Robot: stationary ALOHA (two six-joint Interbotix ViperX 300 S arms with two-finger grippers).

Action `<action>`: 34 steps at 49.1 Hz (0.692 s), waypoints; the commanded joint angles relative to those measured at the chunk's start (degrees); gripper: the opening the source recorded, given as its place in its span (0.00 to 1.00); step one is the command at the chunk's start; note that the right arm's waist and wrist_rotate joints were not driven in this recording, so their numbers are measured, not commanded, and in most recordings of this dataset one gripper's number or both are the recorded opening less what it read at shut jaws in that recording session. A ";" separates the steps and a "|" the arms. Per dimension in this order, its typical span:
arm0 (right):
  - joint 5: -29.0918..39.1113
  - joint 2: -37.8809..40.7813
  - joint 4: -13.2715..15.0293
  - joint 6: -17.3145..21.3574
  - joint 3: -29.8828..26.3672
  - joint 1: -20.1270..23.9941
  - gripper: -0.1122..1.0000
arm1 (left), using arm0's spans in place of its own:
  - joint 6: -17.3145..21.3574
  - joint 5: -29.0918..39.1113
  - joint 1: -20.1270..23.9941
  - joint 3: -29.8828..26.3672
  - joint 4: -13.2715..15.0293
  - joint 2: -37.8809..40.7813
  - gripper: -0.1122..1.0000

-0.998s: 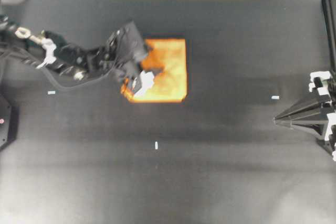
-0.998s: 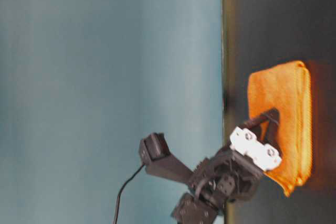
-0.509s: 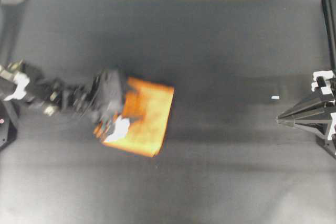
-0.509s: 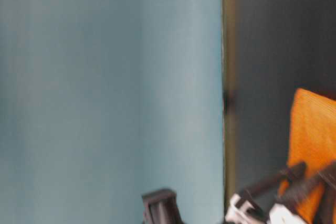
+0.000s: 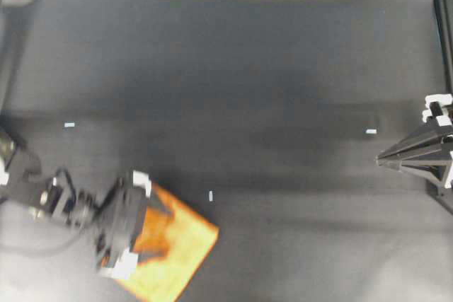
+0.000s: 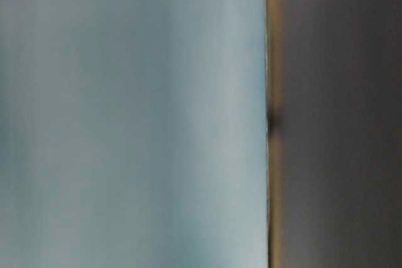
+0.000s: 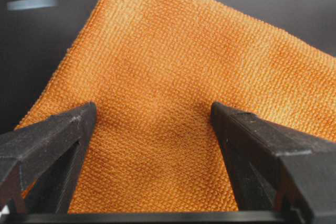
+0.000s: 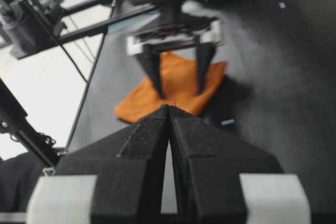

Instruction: Push an orange cloth with the left arm to wipe the desk.

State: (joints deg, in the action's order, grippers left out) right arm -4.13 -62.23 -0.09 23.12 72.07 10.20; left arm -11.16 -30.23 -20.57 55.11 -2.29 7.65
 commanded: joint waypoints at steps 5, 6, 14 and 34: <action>0.97 0.18 -0.09 0.00 -0.53 0.00 0.10 | -0.18 4.83 -6.33 -2.81 -0.26 0.70 0.88; 1.05 0.18 -0.09 0.00 -0.53 0.00 0.10 | -0.18 5.62 -6.86 -3.16 -0.26 0.79 0.88; 1.41 0.18 -0.26 0.00 -0.44 0.00 0.10 | -0.18 8.09 -9.49 -5.10 -0.26 1.67 0.88; 1.32 -0.09 -0.26 0.00 -0.44 0.00 0.10 | 2.46 7.73 -7.38 -5.36 -0.18 -4.13 0.88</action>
State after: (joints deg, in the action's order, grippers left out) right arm -2.46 -62.49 -0.18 23.12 72.07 10.20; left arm -9.76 -22.06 -28.56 50.19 -2.29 6.94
